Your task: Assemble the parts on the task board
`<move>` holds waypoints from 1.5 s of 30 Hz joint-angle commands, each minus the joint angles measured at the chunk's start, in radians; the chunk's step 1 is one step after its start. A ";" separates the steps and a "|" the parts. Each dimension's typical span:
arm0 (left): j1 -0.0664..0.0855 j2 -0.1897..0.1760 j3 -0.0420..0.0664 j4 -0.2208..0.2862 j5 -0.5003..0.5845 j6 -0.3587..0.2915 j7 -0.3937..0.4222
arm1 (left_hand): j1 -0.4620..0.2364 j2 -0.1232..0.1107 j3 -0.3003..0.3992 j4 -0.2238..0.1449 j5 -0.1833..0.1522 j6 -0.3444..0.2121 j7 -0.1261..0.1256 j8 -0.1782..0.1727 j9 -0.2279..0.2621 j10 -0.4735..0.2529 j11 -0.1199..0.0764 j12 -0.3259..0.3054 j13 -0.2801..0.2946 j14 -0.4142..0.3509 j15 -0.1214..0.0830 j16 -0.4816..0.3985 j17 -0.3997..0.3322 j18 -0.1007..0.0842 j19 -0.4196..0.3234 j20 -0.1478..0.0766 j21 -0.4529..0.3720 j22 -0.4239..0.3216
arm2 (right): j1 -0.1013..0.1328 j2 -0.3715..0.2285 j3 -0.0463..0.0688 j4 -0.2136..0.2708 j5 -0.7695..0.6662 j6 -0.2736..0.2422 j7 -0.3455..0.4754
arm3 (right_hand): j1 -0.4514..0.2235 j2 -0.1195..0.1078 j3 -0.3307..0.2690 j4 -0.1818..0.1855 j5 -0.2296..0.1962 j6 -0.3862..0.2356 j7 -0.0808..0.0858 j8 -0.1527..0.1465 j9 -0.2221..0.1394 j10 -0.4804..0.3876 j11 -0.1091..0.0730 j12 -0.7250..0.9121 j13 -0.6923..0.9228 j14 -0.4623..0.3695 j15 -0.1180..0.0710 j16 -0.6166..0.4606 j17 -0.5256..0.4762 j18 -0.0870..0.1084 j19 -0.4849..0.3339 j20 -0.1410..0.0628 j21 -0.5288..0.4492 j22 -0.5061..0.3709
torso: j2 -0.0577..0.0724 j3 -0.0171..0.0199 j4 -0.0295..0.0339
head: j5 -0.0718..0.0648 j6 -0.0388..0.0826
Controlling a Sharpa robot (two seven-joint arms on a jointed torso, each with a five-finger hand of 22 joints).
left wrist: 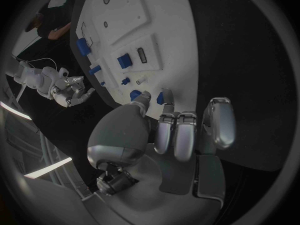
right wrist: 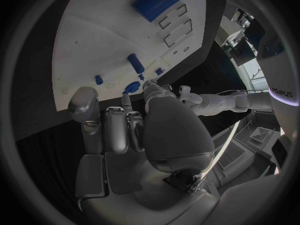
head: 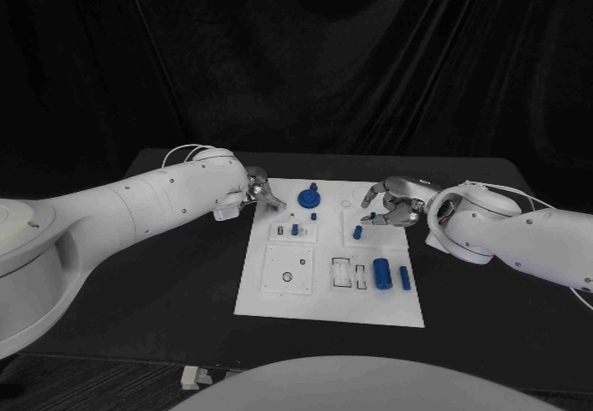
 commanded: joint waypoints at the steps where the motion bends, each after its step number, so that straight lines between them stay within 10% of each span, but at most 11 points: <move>1: -0.002 0.003 0.001 0.000 0.002 -0.016 0.027 | -0.008 -0.004 -0.010 0.001 -0.010 0.006 0.001 -0.001 0.003 0.108 0.007 0.004 0.263 0.104 0.007 0.000 0.263 0.011 0.008 0.000 0.000 0.158 | -0.001 0.002 0.001 -0.002 -0.002 -0.011 0.000 | -0.004 0.004 -0.004 -0.001 0.003 0.007 -0.001 0.003 -0.001 0.044 0.006 0.000 0.209 0.048 0.008 0.003 0.141 -0.003 -0.002 0.001 -0.003 0.122 | 0.000 0.0004 0.0007 | 0.000 0.000; 20: -0.002 0.006 0.001 -0.001 0.002 -0.046 0.008 | 0.014 0.008 -0.020 -0.009 -0.005 -0.011 -0.001 0.029 0.071 0.108 0.006 0.004 0.263 0.104 0.007 0.000 0.263 0.010 0.014 0.000 0.000 0.165 | -0.002 0.007 0.001 -0.007 -0.002 -0.012 0.005 | -0.004 0.003 -0.005 -0.001 0.003 0.007 0.000 0.004 -0.001 0.044 0.006 0.000 0.209 0.049 0.008 0.003 0.141 -0.003 -0.002 0.001 -0.002 0.122 | 0.000 0.0011 0.0011 | -0.004 0.000; 36: -0.002 0.011 0.001 -0.007 0.002 -0.026 0.012 | 0.093 0.039 0.052 -0.066 0.152 -0.046 -0.008 0.022 0.117 0.108 -0.001 0.004 0.263 0.104 0.001 0.000 0.263 0.013 0.008 -0.005 -0.017 0.171 | -0.002 0.011 0.000 -0.010 -0.002 -0.009 0.005 | -0.005 0.003 -0.006 -0.001 0.003 0.008 0.000 0.005 -0.002 0.045 0.006 0.000 0.209 0.049 0.008 0.004 0.142 -0.003 -0.002 0.001 -0.003 0.122 | 0.001 0.0005 0.0008 | -0.005 0.000; 45: -0.002 0.010 0.001 -0.005 0.002 -0.024 0.021 | 0.106 -0.006 0.244 -0.141 0.271 -0.034 -0.013 0.004 0.119 0.108 -0.006 0.004 0.263 0.102 -0.003 -0.001 0.261 0.015 0.003 -0.010 -0.029 0.173 | -0.002 0.011 0.000 -0.010 -0.002 -0.007 0.004 | -0.005 0.004 -0.006 -0.002 0.003 0.008 0.000 0.005 -0.002 0.045 0.006 0.000 0.210 0.049 0.008 0.003 0.141 -0.003 -0.002 0.001 -0.002 0.122 | 0.000 0.0012 0.0014 | -0.003 0.000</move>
